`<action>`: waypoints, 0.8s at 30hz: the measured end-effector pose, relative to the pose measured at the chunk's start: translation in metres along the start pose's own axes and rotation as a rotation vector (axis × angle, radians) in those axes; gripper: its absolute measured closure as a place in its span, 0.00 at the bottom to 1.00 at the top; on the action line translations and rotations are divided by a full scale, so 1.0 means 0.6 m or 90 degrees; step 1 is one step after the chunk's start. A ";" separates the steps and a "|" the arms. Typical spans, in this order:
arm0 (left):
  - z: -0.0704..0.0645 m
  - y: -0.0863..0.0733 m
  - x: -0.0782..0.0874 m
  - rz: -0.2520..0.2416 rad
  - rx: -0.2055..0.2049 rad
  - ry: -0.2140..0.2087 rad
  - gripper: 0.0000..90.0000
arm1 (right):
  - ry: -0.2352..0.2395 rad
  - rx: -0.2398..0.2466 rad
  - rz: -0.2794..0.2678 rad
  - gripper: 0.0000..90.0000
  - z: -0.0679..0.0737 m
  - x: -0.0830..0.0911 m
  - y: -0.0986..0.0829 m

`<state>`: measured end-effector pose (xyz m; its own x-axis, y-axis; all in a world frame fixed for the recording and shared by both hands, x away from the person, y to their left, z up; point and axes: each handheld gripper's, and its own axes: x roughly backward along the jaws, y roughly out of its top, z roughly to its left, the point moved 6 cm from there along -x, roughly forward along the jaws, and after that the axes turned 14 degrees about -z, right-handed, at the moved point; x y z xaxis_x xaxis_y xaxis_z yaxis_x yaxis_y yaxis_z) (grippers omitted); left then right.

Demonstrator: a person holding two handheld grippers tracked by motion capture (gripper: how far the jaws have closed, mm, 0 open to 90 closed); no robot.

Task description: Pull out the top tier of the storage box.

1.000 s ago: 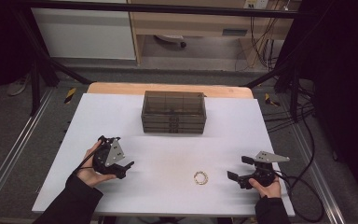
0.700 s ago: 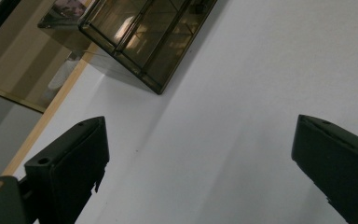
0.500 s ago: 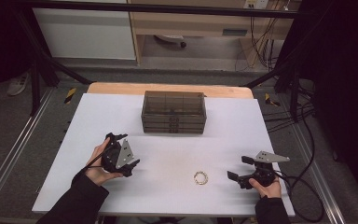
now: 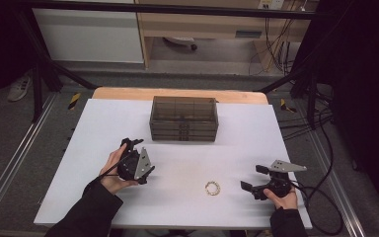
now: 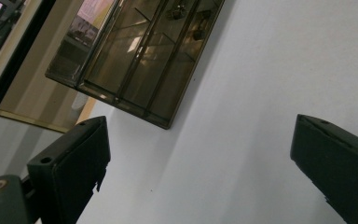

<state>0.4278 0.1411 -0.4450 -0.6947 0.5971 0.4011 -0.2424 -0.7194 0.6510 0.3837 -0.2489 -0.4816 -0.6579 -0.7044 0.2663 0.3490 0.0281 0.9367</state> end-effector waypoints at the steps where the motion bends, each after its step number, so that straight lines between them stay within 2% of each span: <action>1: 0.000 0.002 -0.002 -0.001 -0.003 0.001 0.05 | 0.000 0.000 0.000 0.01 0.000 0.000 0.000; 6: 0.001 0.013 -0.012 -0.004 -0.021 0.009 0.06 | 0.000 0.000 0.000 0.01 0.000 0.000 0.000; 24: 0.003 0.027 -0.052 -0.003 -0.122 0.037 0.07 | 0.000 0.001 0.000 0.01 0.000 0.000 0.000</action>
<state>0.4467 0.1112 -0.4458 -0.7300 0.5826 0.3573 -0.3660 -0.7748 0.5155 0.3837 -0.2490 -0.4816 -0.6574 -0.7050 0.2663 0.3476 0.0299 0.9372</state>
